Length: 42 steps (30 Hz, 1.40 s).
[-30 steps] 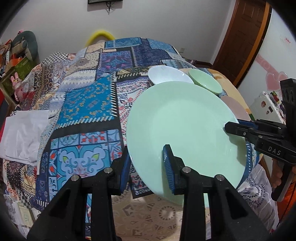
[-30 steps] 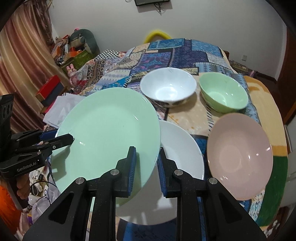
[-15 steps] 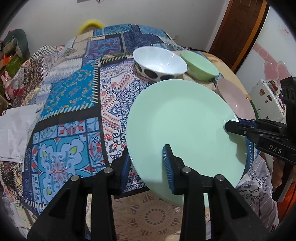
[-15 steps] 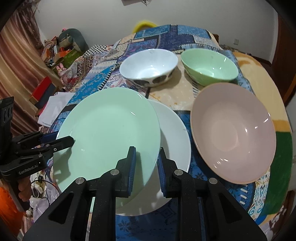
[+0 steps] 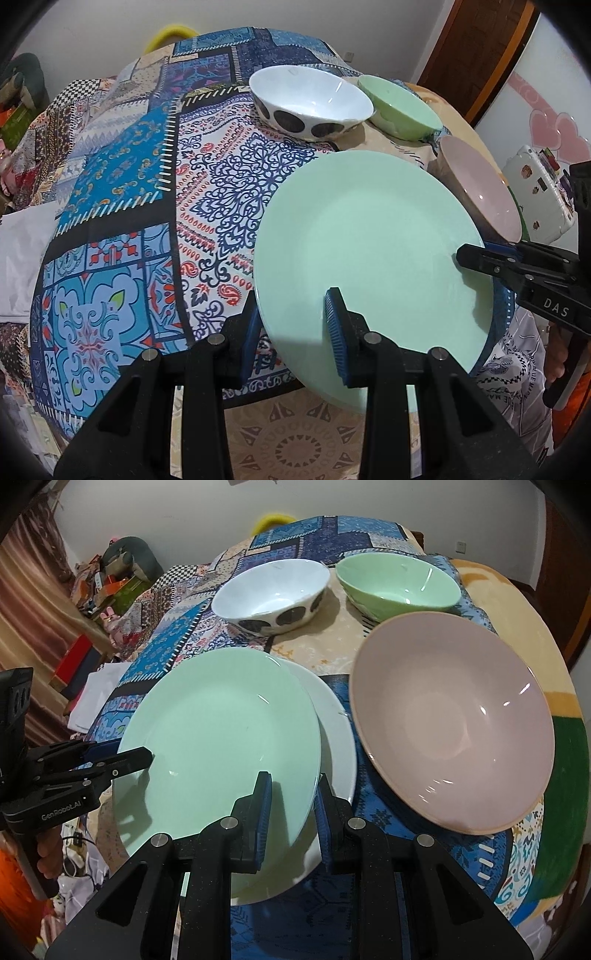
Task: Organize plates and bowls
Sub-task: 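Lower the mint green plate onto the white plate and open both grippers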
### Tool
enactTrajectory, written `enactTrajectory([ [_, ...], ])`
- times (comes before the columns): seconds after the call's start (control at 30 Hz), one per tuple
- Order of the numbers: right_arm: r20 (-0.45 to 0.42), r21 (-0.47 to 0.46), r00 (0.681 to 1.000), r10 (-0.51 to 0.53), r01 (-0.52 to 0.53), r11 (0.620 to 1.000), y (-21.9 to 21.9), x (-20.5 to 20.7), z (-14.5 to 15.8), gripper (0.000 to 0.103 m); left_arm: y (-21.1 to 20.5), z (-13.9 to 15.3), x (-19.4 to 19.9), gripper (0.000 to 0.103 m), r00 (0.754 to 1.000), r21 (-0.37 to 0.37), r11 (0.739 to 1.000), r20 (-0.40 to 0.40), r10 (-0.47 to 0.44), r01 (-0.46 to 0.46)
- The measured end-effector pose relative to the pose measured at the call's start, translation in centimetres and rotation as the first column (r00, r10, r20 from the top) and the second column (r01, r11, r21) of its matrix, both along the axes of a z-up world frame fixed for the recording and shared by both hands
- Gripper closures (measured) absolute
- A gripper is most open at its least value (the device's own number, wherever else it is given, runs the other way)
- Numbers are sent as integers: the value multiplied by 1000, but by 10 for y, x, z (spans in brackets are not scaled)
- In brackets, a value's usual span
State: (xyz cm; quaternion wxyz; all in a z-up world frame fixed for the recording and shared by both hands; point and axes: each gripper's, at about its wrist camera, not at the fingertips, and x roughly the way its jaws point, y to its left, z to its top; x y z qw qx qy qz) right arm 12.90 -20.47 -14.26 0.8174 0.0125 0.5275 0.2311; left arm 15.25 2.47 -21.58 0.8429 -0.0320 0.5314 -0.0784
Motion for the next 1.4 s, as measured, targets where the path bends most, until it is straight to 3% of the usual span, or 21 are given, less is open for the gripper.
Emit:
enactTrajectory([
  [0.27,7,-6,1000,6,-6,1000,-3,-1,-1,82,-11,-8,4,69,1000,87,996,-2,-14,14],
  [0.53,2,-1,1000,2,-2,1000,-2,-1,-2,82,-11,-8,5,69,1000,89,996,-5,-11,12],
  [0.77,56,-41,998,-13,16,999,-5,-7,10,82,-10,-3,0,69,1000,90,996,8,-8,8],
  [0.93,107,-32,994,-26,30,999,-15,-13,27,76,-6,16,-7,69,999,96,995,47,10,-15],
  [1.1,169,-3,984,-57,58,998,-25,-18,49,68,-7,48,-16,60,992,90,995,122,25,-36],
  [1.17,194,6,979,-66,67,998,-28,-20,57,65,-10,59,-18,50,988,77,996,150,24,-35],
  [1.4,279,40,953,-120,113,993,-46,-24,83,47,-31,100,-24,34,968,40,999,252,5,-15],
])
